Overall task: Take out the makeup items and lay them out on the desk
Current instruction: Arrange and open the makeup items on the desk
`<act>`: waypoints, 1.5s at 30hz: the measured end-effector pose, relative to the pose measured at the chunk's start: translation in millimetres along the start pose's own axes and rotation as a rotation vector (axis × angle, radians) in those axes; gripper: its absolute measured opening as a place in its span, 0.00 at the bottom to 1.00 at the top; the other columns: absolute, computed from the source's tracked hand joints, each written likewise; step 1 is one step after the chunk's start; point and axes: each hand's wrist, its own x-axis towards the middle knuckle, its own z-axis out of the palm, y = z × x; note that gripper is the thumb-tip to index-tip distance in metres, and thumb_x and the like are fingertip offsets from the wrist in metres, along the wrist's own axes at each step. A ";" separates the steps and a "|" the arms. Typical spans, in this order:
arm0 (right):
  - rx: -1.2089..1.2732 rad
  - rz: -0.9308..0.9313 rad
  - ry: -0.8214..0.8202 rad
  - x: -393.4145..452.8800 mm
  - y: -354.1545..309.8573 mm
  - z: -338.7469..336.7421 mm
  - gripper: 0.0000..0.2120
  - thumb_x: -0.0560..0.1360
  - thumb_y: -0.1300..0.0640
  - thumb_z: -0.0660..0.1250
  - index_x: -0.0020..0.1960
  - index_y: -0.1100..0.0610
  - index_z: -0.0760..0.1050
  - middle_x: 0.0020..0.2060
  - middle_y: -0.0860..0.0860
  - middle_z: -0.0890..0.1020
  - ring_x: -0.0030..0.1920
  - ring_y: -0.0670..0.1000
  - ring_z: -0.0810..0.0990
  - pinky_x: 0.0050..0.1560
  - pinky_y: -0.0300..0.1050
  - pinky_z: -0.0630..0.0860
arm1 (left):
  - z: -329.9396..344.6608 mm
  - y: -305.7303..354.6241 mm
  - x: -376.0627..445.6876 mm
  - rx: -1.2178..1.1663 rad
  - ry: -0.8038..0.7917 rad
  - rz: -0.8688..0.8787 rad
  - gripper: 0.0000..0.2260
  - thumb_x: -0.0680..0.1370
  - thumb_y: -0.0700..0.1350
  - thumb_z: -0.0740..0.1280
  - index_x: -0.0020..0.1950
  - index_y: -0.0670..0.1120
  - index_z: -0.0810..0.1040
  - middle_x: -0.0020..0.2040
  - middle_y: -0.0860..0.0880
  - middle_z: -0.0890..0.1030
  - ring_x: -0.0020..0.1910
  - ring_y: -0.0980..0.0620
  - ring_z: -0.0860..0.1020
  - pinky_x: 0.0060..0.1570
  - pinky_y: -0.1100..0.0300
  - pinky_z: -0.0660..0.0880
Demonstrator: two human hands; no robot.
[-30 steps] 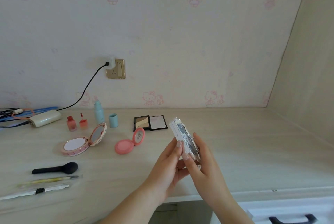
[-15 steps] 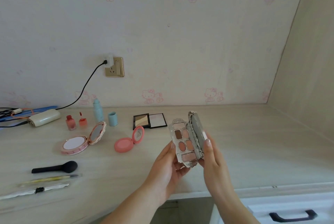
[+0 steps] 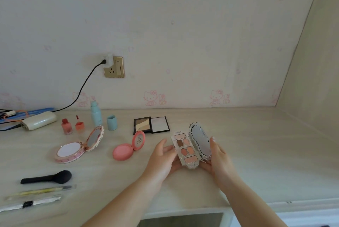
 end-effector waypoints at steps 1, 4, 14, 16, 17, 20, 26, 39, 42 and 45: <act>-0.037 -0.014 -0.007 3.9 -1.5 2.4 0.16 0.82 0.48 0.50 0.53 0.51 0.76 0.46 0.52 0.84 0.45 0.50 0.84 0.40 0.42 0.80 | -0.9 1.9 2.1 0.087 -0.003 0.027 0.29 0.77 0.45 0.67 0.75 0.49 0.58 0.67 0.49 0.74 0.59 0.51 0.77 0.57 0.58 0.76; -0.173 -0.057 0.007 14.6 -1.6 8.6 0.18 0.81 0.46 0.49 0.50 0.49 0.76 0.44 0.48 0.84 0.45 0.48 0.84 0.48 0.48 0.81 | -1.8 4.1 10.2 0.175 -0.027 0.058 0.33 0.76 0.45 0.68 0.76 0.48 0.55 0.69 0.53 0.70 0.60 0.55 0.73 0.46 0.73 0.74; -0.610 -0.231 0.132 27.1 0.9 13.1 0.20 0.82 0.48 0.46 0.39 0.55 0.69 0.33 0.48 0.74 0.37 0.51 0.73 0.40 0.46 0.67 | -5.1 -2.4 28.9 0.022 -0.100 0.041 0.15 0.78 0.33 0.60 0.46 0.55 0.71 0.34 0.64 0.83 0.34 0.64 0.82 0.49 0.52 0.78; -0.661 -0.210 0.141 31.4 1.1 14.0 0.20 0.82 0.47 0.46 0.38 0.55 0.68 0.33 0.49 0.74 0.36 0.50 0.72 0.38 0.44 0.66 | -7.0 -2.6 32.6 -0.015 -0.095 0.020 0.15 0.78 0.32 0.60 0.44 0.54 0.72 0.32 0.64 0.82 0.32 0.63 0.82 0.52 0.47 0.77; -0.679 -0.206 0.145 33.4 1.4 13.5 0.20 0.82 0.47 0.47 0.38 0.55 0.68 0.33 0.49 0.74 0.36 0.49 0.72 0.37 0.43 0.65 | -6.8 -3.1 33.0 -0.029 -0.097 0.019 0.15 0.78 0.32 0.59 0.44 0.54 0.72 0.31 0.64 0.82 0.32 0.63 0.82 0.53 0.47 0.76; -0.697 -0.229 0.152 37.2 2.3 12.6 0.20 0.82 0.49 0.48 0.35 0.55 0.65 0.31 0.49 0.72 0.34 0.48 0.70 0.34 0.43 0.63 | -5.4 0.9 32.2 -0.037 -0.094 0.017 0.15 0.78 0.31 0.58 0.42 0.51 0.72 0.30 0.62 0.82 0.29 0.64 0.81 0.49 0.51 0.76; -0.693 -0.226 0.162 37.8 2.3 13.8 0.19 0.81 0.48 0.50 0.35 0.55 0.65 0.30 0.49 0.71 0.33 0.49 0.70 0.34 0.44 0.63 | -12.6 -2.3 34.5 -0.132 -0.094 -0.028 0.18 0.77 0.32 0.60 0.65 0.45 0.67 0.51 0.55 0.79 0.42 0.58 0.82 0.43 0.56 0.80; -0.645 -0.242 0.147 33.3 2.5 14.0 0.09 0.80 0.48 0.54 0.51 0.48 0.71 0.39 0.38 0.75 0.41 0.41 0.74 0.35 0.32 0.65 | -15.4 -1.9 32.4 -0.240 -0.118 -0.025 0.31 0.76 0.32 0.62 0.76 0.46 0.54 0.64 0.47 0.74 0.52 0.53 0.79 0.50 0.52 0.77; -0.627 -0.246 0.159 31.3 2.1 14.8 0.09 0.79 0.46 0.55 0.55 0.47 0.71 0.40 0.36 0.76 0.42 0.40 0.74 0.36 0.31 0.66 | -15.0 0.1 30.9 -0.268 -0.105 -0.031 0.30 0.76 0.32 0.62 0.76 0.45 0.56 0.63 0.46 0.75 0.52 0.52 0.79 0.51 0.50 0.77; -0.588 -0.255 0.167 30.0 2.3 14.8 0.09 0.79 0.45 0.56 0.55 0.46 0.71 0.41 0.36 0.77 0.42 0.36 0.74 0.36 0.33 0.66 | -15.2 -0.5 32.8 -0.310 -0.094 -0.031 0.29 0.76 0.32 0.62 0.75 0.45 0.59 0.62 0.45 0.76 0.51 0.52 0.79 0.54 0.46 0.76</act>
